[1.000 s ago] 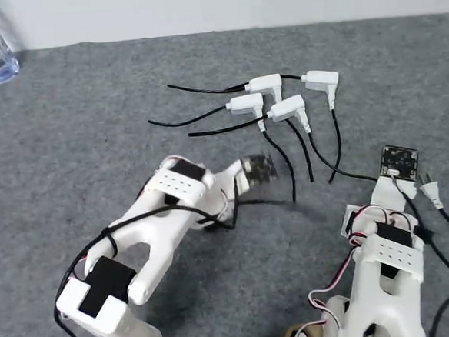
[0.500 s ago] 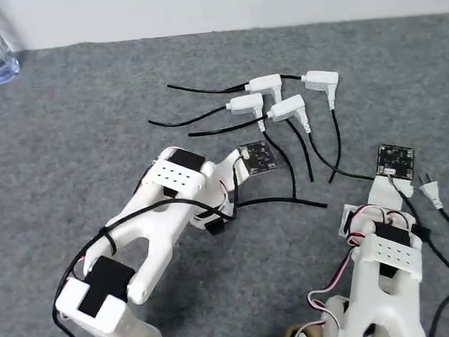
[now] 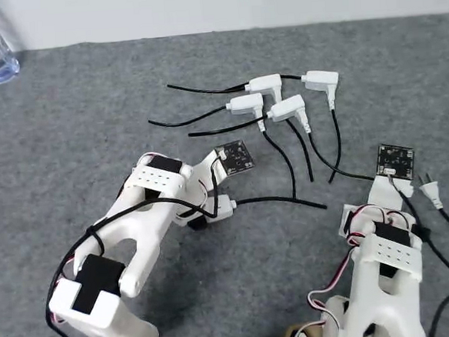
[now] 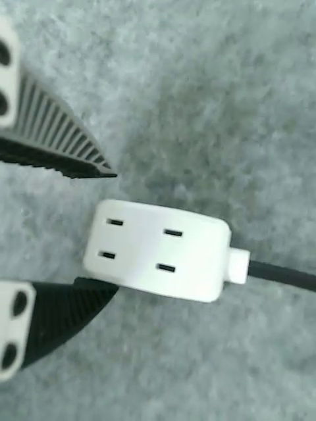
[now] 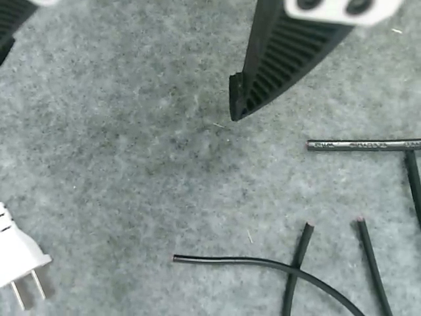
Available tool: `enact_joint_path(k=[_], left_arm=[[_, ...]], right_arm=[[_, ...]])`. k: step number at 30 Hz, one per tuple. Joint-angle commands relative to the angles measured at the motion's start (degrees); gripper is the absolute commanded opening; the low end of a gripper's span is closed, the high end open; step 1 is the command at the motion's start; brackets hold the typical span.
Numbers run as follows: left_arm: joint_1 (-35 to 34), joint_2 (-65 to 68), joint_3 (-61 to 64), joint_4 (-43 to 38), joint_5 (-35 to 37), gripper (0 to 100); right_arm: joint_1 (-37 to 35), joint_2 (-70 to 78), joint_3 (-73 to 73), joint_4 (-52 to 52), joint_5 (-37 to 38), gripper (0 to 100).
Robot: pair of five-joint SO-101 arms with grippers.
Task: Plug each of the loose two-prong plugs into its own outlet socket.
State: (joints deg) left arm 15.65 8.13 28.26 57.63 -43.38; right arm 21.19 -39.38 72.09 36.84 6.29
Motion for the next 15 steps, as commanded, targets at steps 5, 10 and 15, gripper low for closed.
enact_joint_path(k=[5,10,15], left_arm=[[-1.67,-0.44,-0.13,-4.4,-0.62,23],[-1.67,-0.44,-0.13,-3.96,-3.43,23],[-1.32,-1.14,-0.31,1.32,-3.43,23]], right_arm=[[-0.66,-0.75,-1.41,-0.92,0.7,48.3],[-0.66,-0.75,-1.41,-1.1,0.7,48.3],[-0.66,-0.75,-1.41,-1.19,0.7,48.3]])
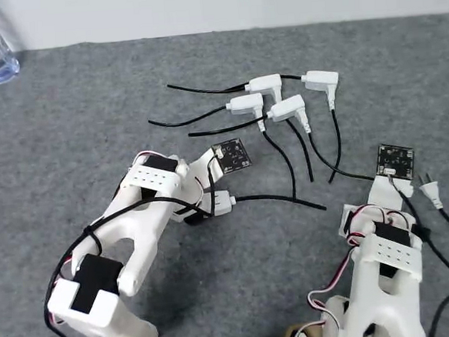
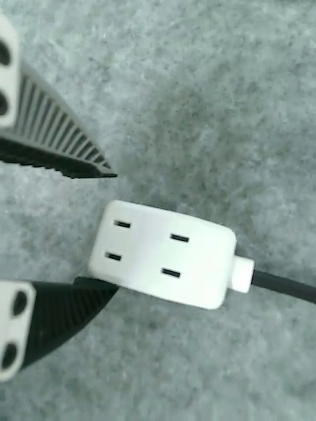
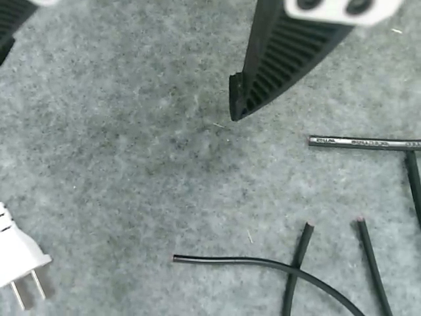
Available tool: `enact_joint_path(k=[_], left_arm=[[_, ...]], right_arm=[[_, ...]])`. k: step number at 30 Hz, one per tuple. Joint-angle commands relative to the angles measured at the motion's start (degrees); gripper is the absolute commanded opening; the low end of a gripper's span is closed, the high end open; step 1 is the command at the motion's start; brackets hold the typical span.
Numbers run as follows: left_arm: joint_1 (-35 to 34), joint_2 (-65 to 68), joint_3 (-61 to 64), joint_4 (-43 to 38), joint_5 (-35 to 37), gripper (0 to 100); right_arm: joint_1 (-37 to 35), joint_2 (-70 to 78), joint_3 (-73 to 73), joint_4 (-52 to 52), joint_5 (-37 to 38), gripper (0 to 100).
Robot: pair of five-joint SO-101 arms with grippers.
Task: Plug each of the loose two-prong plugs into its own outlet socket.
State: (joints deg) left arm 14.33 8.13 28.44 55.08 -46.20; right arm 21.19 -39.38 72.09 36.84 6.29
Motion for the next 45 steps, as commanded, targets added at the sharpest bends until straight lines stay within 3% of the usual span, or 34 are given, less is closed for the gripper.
enact_joint_path(k=[1,9,14,21,28,33,36,39,45], left_arm=[[-0.09,-1.49,-1.1,5.54,-0.62,23],[0.26,-19.96,-9.8,28.4,11.87,23],[-2.2,-38.86,-6.29,31.3,22.15,23],[-16.7,-61.27,15.78,18.64,32.44,24],[-28.31,-66.2,33.27,8.44,32.62,27],[-31.56,-66.2,44.09,-0.35,35.87,27],[-31.82,-66.46,51.3,-6.15,38.42,27],[-33.67,-67.78,51.03,-5.36,40.97,27],[-34.46,-71.12,52.97,-4.75,41.23,27]], right_arm=[[-0.66,-0.75,-1.41,-1.19,0.7,48.3],[-2.15,-1.36,-0.44,-1.45,0.62,48.5],[-2.59,-1.36,-0.35,-1.36,0.7,48.4],[-2.86,-1.36,-3.25,3.12,7.47,48.3],[-2.42,-1.36,-20.13,31.69,14.68,48.3],[-0.57,-1.36,-33.58,47.16,16.7,48.3],[2.07,-1.36,-40.7,54.29,22.33,48.3],[9.01,-1.01,-47.12,58.59,30.59,48.3],[22.29,3.47,-55.12,56.66,50.29,48.2]])
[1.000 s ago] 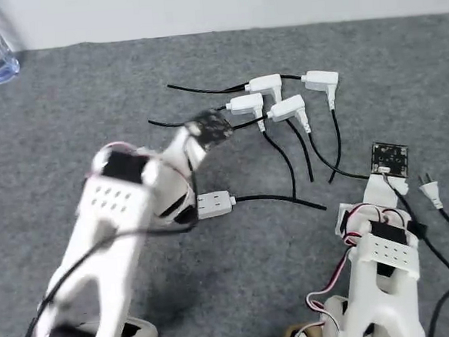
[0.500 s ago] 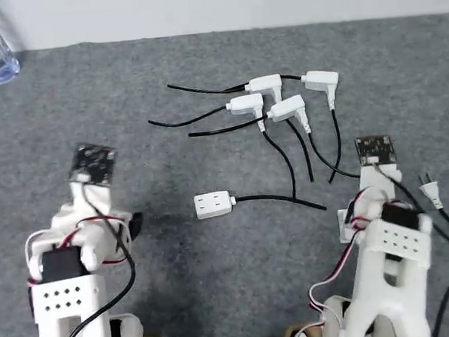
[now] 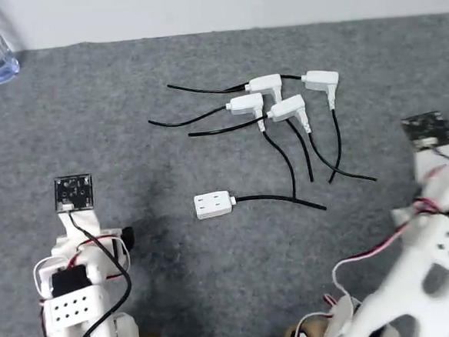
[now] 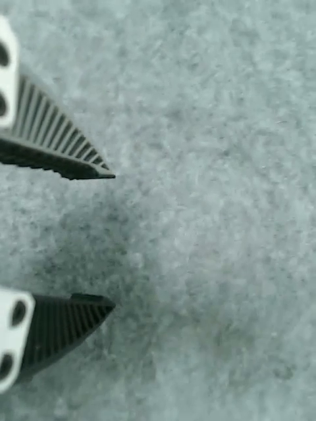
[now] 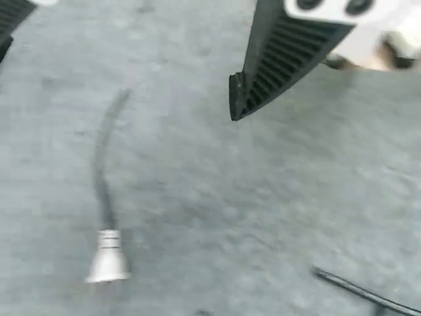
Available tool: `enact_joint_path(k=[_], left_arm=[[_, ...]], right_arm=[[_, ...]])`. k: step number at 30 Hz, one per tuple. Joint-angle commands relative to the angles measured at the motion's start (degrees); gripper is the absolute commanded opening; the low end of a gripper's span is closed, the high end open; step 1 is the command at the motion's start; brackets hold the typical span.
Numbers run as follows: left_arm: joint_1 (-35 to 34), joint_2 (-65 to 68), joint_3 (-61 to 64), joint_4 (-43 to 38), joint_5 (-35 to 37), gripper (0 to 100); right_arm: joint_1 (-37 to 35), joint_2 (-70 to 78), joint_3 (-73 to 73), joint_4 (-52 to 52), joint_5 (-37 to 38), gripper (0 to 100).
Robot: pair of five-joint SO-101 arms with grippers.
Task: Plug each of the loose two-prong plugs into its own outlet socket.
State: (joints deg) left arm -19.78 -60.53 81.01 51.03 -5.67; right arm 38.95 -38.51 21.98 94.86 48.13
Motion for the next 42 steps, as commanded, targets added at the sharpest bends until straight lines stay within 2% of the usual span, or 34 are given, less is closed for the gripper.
enact_joint_path(k=[1,5,10,14,21,26,34,36,42], left_arm=[[-0.35,-3.25,0.92,-0.7,0.7,27],[-0.44,-7.03,2.77,-0.53,0.7,27],[-0.53,-12.48,5.14,-0.53,0.7,27],[-0.44,-16.79,6.81,0.26,0.7,27],[-0.26,-24.26,9.63,1.14,0.7,27],[-0.26,-27.87,10.51,2.37,0.7,27],[-0.18,-30.15,11.21,3.34,0.7,27],[-0.18,-30.15,11.21,3.34,0.7,27],[-0.18,-30.15,11.21,3.34,0.7,27]], right_arm=[[5.58,4.79,-5.71,-2.68,10.02,48.1],[8.92,16.57,-8.97,-8.31,14.24,48.1],[9.1,32.31,-14.95,-12.26,17.14,48.1],[7.87,44.79,-22.42,-15.87,17.05,48.1],[3.3,64.4,-36.57,-15.6,15.21,48.1],[-0.4,72.4,-42.11,-15.6,11.25,48.1],[-2.51,75.91,-43.08,-15.96,11.16,47.8],[-2.51,75.91,-42.99,-16.22,11.16,43.3],[-1.98,75.91,-42.99,-17.71,11.16,18.8]])
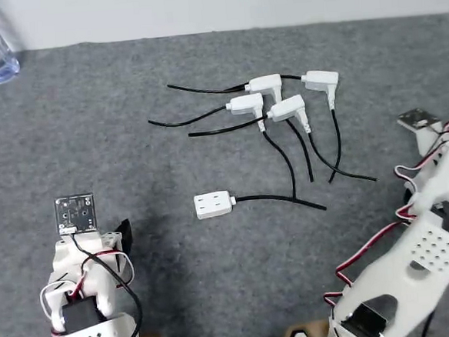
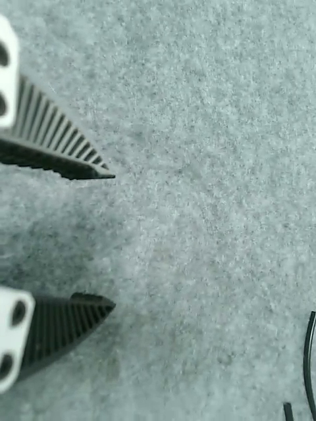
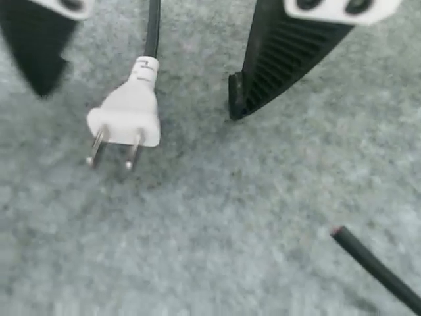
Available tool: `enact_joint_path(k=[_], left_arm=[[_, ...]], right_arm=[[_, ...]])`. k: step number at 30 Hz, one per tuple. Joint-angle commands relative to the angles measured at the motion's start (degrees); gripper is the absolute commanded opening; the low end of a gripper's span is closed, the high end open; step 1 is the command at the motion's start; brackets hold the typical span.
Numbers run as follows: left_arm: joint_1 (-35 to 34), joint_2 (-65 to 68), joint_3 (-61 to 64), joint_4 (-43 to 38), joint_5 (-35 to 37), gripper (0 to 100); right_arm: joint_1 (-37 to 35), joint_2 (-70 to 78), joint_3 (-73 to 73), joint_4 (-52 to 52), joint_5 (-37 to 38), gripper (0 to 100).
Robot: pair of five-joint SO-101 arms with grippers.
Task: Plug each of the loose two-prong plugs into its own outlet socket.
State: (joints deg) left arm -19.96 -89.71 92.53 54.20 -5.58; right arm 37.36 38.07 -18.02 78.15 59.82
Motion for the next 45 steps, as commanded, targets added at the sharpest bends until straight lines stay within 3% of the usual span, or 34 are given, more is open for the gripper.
enact_joint_path(k=[1,4,34,37,45], left_arm=[[0.0,-0.97,-0.31,0.18,0.62,27],[0.0,-0.97,-0.31,0.26,0.62,27],[0.0,-0.97,-0.31,0.18,0.62,27],[0.0,-0.97,-0.31,0.18,0.62,27],[1.85,-0.97,-0.31,0.09,3.43,27]], right_arm=[[-0.4,-0.66,-2.99,-1.01,-0.53,15.7],[-0.4,-0.57,-2.99,-1.01,-0.53,11.5],[0.13,8.48,-2.81,-6.37,-0.18,11.0],[0.13,8.13,-2.73,-6.29,-0.26,0.0],[-2.51,-2.77,-3.6,12.09,-0.09,0.9]])
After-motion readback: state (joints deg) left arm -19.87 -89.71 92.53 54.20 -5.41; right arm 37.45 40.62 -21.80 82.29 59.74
